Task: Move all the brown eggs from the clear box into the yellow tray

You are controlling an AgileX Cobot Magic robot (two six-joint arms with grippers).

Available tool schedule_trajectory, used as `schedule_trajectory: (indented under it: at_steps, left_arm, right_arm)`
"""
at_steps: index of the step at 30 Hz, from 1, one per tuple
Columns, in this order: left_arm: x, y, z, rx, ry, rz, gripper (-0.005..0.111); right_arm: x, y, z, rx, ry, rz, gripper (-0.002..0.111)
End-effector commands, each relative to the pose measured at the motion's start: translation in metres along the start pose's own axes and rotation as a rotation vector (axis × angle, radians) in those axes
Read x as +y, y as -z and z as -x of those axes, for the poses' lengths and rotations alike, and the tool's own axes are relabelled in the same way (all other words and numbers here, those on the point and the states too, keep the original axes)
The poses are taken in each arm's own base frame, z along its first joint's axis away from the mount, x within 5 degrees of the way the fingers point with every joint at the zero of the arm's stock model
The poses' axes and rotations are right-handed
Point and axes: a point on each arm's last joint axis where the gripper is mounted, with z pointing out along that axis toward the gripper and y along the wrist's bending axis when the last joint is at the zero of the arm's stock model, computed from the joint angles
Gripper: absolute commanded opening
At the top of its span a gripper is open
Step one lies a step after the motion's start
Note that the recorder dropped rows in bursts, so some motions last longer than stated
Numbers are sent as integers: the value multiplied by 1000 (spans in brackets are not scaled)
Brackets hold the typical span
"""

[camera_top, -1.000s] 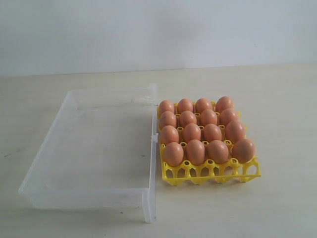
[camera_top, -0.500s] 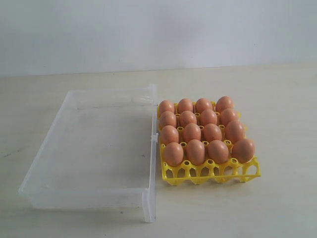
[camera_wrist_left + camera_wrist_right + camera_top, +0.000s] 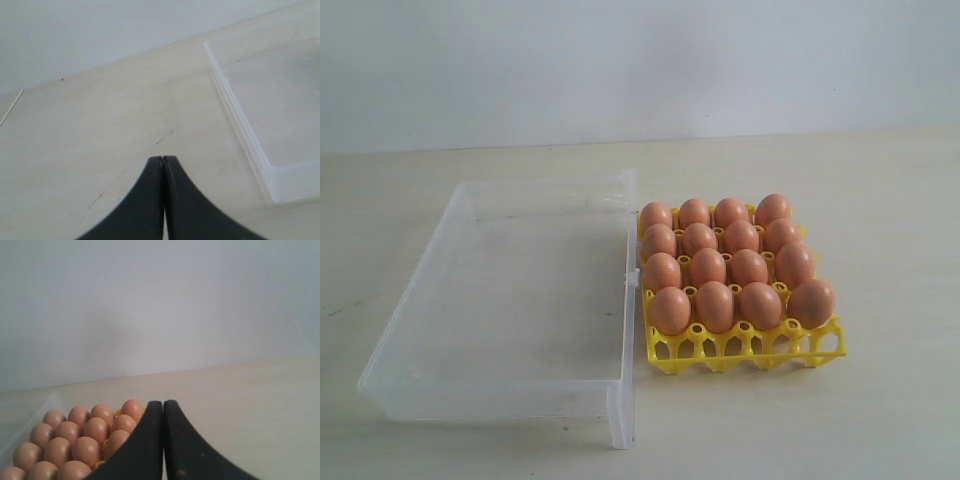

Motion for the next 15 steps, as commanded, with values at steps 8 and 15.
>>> schedule_trajectory:
  at_steps: [8,15]
  left_arm:
    - [0,1,2,-18,4,1,0]
    - [0,1,2,-18,4,1,0]
  right_arm:
    - [-1,0,-4,25,119,-8,0]
    - [-1,0,-4,25,119,-8,0]
